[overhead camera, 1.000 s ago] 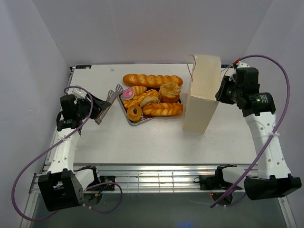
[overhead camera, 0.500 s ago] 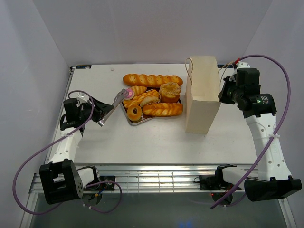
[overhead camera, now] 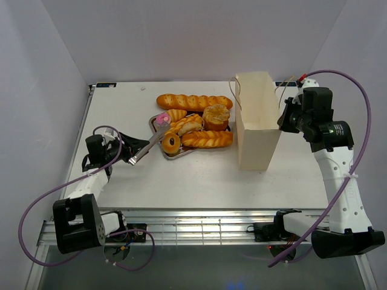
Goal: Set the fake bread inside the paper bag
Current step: Pick up the fake bread from the plate, then place the fake bread in the paper bag.
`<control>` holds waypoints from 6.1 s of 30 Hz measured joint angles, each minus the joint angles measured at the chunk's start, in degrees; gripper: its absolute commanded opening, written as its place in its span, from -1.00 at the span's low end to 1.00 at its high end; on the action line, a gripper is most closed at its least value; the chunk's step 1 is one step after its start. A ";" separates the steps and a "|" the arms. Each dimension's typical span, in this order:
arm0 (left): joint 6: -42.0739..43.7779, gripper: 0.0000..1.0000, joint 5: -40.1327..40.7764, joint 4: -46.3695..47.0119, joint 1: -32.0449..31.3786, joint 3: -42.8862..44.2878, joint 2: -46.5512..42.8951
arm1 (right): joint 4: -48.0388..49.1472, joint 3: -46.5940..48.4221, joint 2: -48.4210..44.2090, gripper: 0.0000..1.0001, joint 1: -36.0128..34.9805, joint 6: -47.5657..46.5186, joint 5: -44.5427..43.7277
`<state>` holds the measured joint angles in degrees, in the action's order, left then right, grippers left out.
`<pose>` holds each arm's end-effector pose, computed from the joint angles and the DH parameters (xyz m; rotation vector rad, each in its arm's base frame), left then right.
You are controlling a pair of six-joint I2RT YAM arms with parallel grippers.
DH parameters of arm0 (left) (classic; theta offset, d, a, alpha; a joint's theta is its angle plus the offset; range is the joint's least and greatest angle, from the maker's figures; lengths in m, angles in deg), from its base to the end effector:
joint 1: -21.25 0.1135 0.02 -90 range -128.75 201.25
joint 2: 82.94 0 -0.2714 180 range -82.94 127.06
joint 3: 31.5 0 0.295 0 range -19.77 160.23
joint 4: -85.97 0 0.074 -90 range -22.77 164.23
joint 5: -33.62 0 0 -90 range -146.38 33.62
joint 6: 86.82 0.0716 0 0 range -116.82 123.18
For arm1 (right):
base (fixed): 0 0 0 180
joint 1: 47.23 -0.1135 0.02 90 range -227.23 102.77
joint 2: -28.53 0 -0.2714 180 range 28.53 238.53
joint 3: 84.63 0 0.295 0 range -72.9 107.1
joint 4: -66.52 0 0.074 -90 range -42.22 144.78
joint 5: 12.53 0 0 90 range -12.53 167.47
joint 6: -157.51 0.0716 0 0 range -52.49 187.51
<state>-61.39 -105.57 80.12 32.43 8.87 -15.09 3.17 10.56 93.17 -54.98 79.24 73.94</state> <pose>0.2855 0.0012 0.1624 -0.9272 2.0816 -1.4406 0.2781 0.0334 0.4299 0.1105 2.1421 0.1327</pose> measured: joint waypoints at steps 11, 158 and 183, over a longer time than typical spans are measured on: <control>-10.80 0.22 -2.51 9.46 0.02 -1.84 1.73 | 0.76 -0.85 -0.96 -0.85 0.00 0.02 0.85; 22.53 -0.46 31.71 -28.63 -32.63 44.85 -9.27 | 5.46 -5.60 -4.83 -0.85 0.00 0.26 6.34; 25.49 -0.45 45.31 -23.85 -52.70 73.18 19.32 | 5.07 -5.60 -5.03 -0.85 0.00 0.81 6.34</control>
<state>-35.91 -60.26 56.28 -20.27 82.05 4.23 8.24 4.97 88.15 -54.98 80.05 80.28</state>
